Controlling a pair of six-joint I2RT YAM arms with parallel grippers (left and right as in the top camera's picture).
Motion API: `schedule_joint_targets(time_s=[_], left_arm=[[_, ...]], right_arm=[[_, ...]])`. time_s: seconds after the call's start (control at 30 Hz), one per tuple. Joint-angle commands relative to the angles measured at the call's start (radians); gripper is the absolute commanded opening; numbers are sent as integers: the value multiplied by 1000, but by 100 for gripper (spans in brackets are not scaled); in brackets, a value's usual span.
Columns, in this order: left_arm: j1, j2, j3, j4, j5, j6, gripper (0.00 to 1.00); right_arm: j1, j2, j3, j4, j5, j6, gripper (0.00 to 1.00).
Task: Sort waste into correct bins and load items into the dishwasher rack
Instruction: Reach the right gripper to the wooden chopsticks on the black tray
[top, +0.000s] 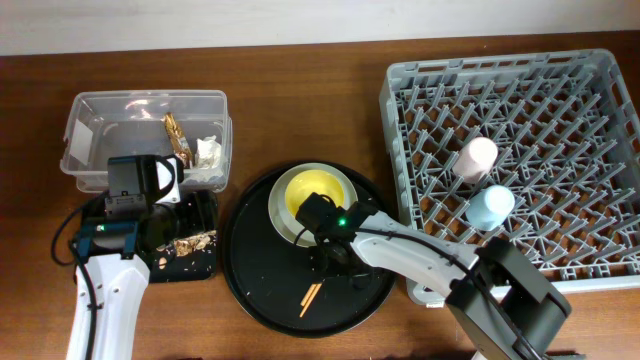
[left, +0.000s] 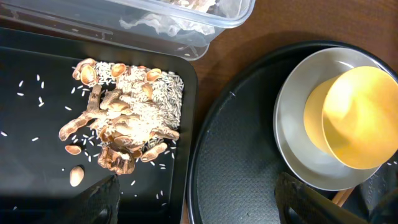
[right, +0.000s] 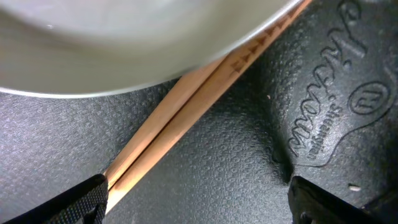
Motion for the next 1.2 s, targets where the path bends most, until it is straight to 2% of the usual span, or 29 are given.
schedule_joint_targets(time_s=[0.0,0.37,0.6,0.83,1.0,1.03,1.17], left_arm=[[4,-10,3,-5,-4,-9,78],[4,-10,3,-5,-4,-9,79],[4,-10,3,-5,-4,-9,79],[4,-10,3,-5,-4,-9,79],[4,-10,3,-5,-4,-9,79],[4,-10,3,-8,-4,-9,79],[4,-10,3,-16,-4,-9,79]], right_arm=[[5,41,-11,-2,29,40,94],[-16,44,-11,-100,85,116,93],[-37,23,-4,-117,108,109,94],[-35,-21,3,-129,102,40,95],[-90,-86,131,-187,133,-135,94],[-112,-85,132,-183,133,-138,97],[-137,-60,115,-165,113,-160,98]])
